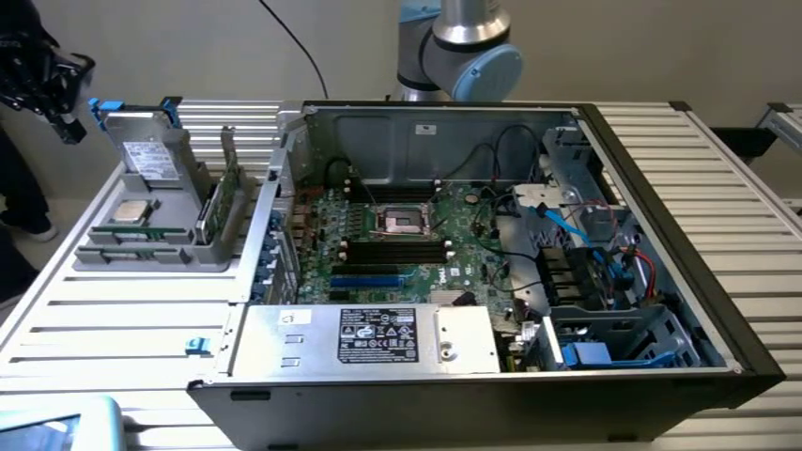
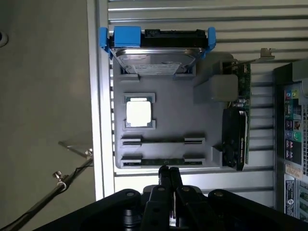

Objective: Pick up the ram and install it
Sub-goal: 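Pick up the ram and move it above insertion slot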

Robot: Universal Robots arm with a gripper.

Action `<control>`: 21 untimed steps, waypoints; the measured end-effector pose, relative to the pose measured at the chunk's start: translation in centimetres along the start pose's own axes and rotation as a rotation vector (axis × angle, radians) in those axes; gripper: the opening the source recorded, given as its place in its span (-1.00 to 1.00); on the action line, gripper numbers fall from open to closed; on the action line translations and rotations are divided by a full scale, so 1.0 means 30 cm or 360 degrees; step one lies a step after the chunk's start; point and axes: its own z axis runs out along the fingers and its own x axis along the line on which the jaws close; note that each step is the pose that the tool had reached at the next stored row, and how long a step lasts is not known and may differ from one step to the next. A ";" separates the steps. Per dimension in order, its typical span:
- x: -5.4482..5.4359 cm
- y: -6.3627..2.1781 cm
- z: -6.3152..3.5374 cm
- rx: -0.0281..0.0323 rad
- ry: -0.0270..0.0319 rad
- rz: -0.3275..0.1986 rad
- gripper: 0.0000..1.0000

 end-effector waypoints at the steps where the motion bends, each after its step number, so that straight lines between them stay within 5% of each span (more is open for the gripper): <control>1: 0.000 0.000 0.000 -0.00007 0.00010 -0.0031 -0.78; 21: 0.000 0.000 0.003 -0.00132 0.00152 -0.0608 -0.78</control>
